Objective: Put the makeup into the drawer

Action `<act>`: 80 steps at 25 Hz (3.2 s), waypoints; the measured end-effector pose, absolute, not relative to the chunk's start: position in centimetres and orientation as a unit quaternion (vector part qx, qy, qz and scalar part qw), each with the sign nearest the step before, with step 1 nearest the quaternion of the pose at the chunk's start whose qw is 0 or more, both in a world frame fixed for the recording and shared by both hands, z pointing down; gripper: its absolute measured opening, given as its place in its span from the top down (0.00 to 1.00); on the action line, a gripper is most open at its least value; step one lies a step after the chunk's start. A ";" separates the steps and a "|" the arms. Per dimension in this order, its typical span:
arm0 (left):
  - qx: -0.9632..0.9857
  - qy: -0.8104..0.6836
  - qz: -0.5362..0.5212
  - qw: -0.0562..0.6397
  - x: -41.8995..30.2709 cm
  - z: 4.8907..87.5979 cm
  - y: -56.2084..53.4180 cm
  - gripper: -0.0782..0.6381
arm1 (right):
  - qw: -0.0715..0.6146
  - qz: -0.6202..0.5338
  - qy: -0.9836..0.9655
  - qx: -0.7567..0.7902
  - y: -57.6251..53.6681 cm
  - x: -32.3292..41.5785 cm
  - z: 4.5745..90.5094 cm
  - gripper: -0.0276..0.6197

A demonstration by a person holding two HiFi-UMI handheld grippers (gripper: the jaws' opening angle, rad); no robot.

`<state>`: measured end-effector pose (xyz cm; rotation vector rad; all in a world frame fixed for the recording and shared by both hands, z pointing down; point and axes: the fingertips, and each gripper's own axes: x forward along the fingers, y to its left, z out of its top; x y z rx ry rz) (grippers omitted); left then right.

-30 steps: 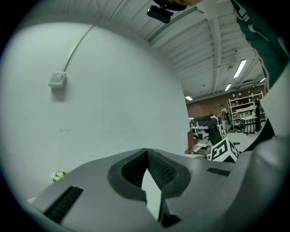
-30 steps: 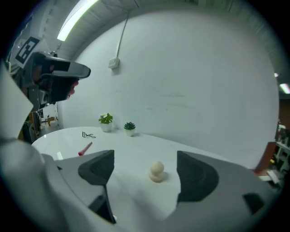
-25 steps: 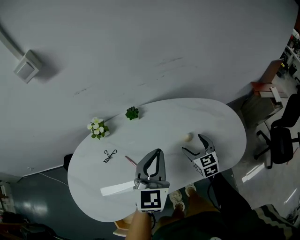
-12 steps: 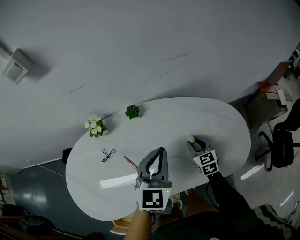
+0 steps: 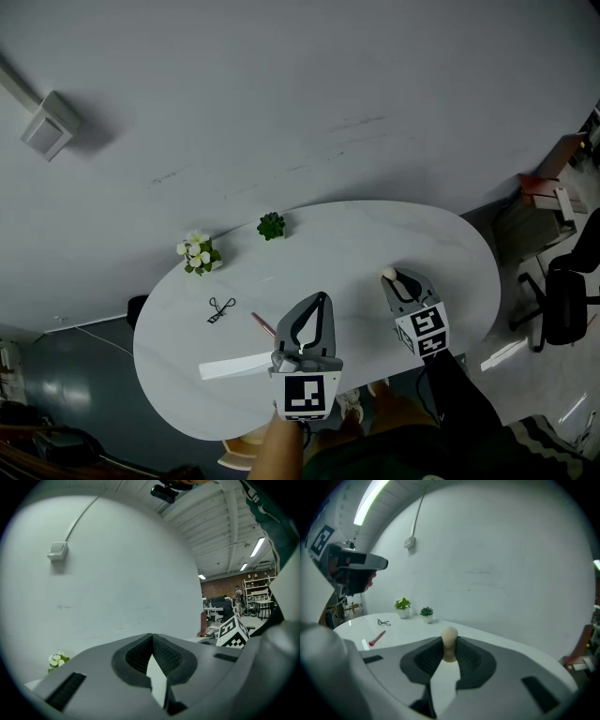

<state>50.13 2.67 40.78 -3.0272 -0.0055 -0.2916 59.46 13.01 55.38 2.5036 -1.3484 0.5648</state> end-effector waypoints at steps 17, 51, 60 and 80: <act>-0.995 0.061 -0.044 0.061 49.9 33.5 1.3 0.89 | 0.074 -0.005 -0.433 0.898 16.5 59.7 32.8 0.82; -0.885 0.451 -0.059 0.100 9.4 29.8 -16.2 0.89 | 0.050 -0.057 -0.770 0.634 -12.9 25.5 30.9 0.80; -0.843 0.523 -0.087 0.090 -4.4 32.1 -17.4 0.89 | 0.039 -0.038 -0.829 0.556 -17.1 11.4 33.5 0.80; -0.807 0.574 -0.127 0.058 -17.3 40.2 -15.1 0.89 | 0.201 0.115 -0.907 0.351 -14.1 -10.2 57.0 0.80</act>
